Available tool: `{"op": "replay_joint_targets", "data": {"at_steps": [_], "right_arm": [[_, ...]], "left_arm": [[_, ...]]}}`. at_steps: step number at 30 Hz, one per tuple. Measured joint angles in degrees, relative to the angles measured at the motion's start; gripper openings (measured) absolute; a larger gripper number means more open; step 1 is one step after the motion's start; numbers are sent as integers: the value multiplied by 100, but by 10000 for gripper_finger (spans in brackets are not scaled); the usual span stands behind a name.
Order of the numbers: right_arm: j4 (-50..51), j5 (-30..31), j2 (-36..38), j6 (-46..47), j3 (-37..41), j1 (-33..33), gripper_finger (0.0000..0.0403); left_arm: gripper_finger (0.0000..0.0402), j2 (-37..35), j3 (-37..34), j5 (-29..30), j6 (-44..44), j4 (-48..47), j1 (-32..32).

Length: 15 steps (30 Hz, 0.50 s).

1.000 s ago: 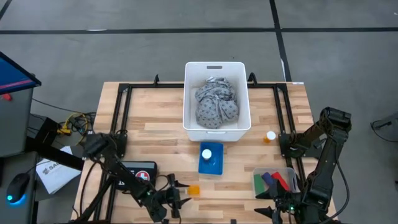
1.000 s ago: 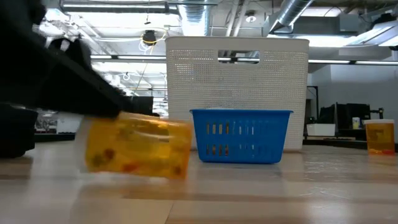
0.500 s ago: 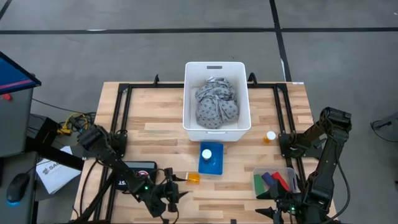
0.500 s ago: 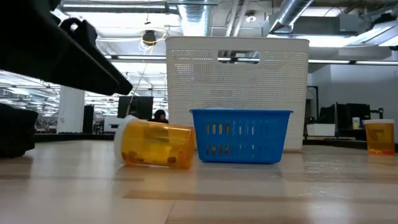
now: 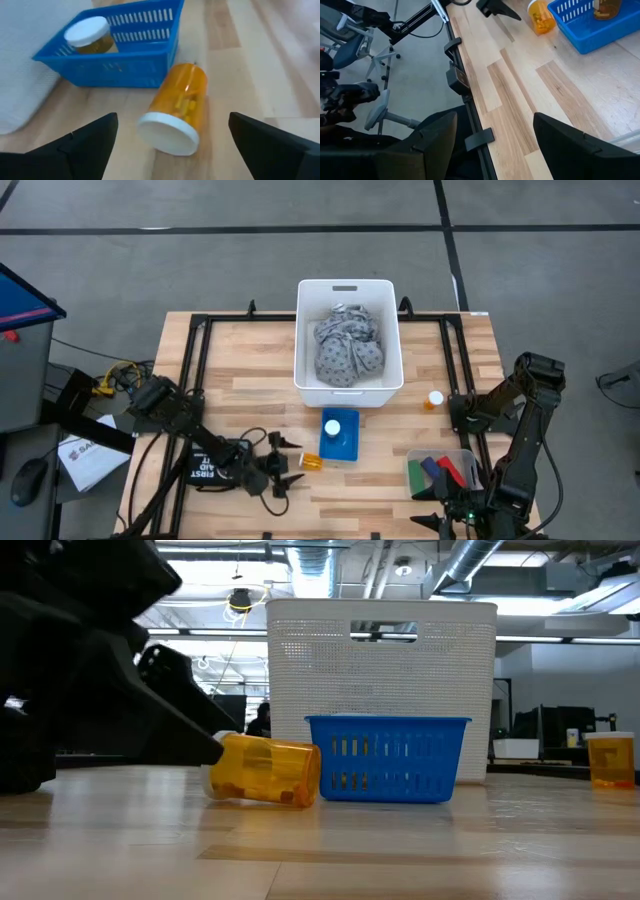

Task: Pick & place medical supplies in basket/bin
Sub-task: Put the bottom yellow pill bottle into the blue bin

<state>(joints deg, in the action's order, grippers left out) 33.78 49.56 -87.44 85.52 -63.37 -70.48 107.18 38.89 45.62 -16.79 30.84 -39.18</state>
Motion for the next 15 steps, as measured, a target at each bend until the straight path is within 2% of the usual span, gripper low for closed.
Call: {"op": "replay_joint_targets", "data": {"at_steps": [8, 15], "right_arm": [[2, -2, 0, 0, 0, 0, 260], [2, -10, 0, 2, 0, 0, 260]], "left_arm": [[348, 0, -475, -715, 181, 975, 341], [340, 0, -596, -1301, 159, 1319, 605]]}}
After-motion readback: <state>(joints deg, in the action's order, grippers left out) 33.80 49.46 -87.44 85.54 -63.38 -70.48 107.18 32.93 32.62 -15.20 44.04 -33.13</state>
